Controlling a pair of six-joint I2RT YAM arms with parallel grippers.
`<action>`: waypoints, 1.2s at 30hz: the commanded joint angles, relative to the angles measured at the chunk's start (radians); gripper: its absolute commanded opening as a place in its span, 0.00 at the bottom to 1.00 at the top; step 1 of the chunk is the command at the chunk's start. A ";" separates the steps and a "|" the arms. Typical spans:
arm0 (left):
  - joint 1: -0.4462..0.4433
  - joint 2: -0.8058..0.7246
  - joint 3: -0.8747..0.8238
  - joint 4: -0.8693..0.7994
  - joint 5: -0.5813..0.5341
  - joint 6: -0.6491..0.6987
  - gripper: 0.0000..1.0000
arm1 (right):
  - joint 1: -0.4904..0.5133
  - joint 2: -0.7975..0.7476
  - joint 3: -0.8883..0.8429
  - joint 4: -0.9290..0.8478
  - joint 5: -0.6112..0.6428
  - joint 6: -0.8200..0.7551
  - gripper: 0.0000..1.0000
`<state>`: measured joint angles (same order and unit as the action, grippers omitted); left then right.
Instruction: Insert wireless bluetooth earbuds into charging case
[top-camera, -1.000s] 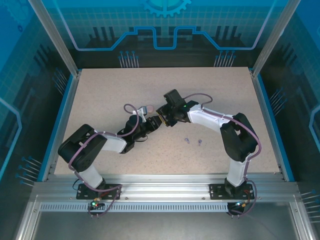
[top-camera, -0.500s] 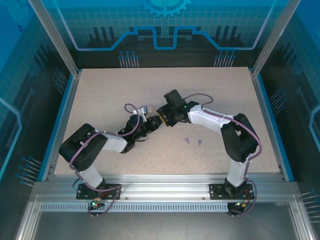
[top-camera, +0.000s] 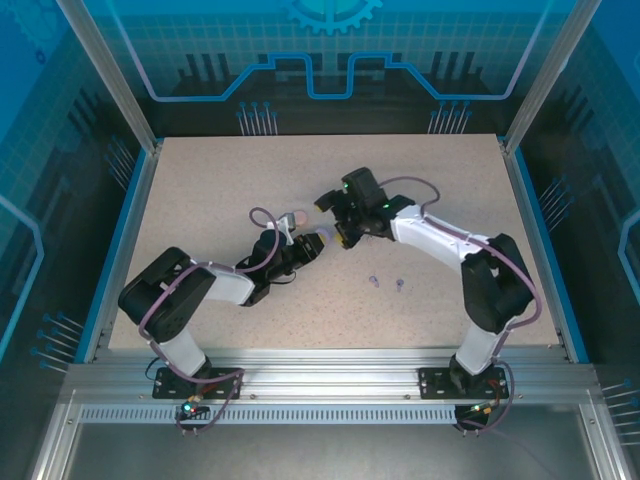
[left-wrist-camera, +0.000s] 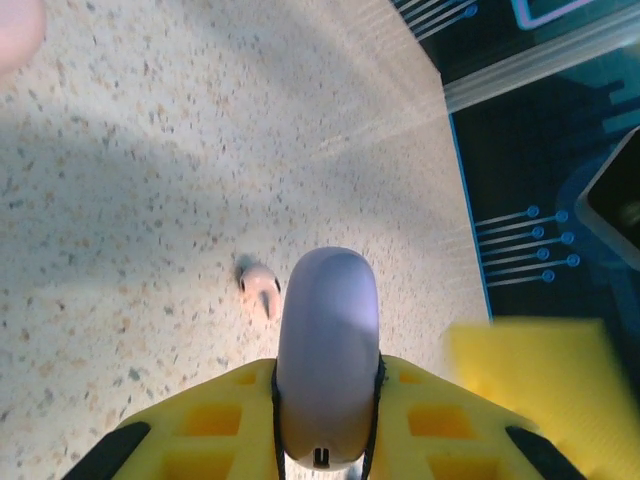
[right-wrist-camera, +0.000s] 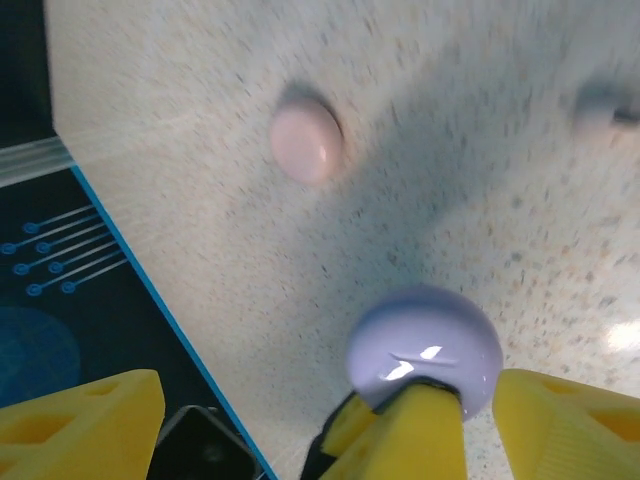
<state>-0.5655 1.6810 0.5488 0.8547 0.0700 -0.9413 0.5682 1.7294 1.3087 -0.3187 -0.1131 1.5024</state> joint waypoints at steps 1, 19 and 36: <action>0.013 -0.095 -0.006 -0.076 0.100 0.047 0.00 | -0.071 -0.103 0.055 -0.130 0.007 -0.203 0.87; 0.207 -0.233 0.117 -0.420 0.680 0.287 0.00 | -0.091 -0.505 -0.634 0.438 -0.258 -0.853 0.88; 0.203 -0.128 0.158 -0.356 0.753 0.239 0.00 | -0.037 -0.318 -0.535 0.498 -0.234 -0.827 0.87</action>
<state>-0.3626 1.5421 0.6773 0.4763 0.7841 -0.7055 0.5190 1.3914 0.7330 0.1543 -0.3275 0.6834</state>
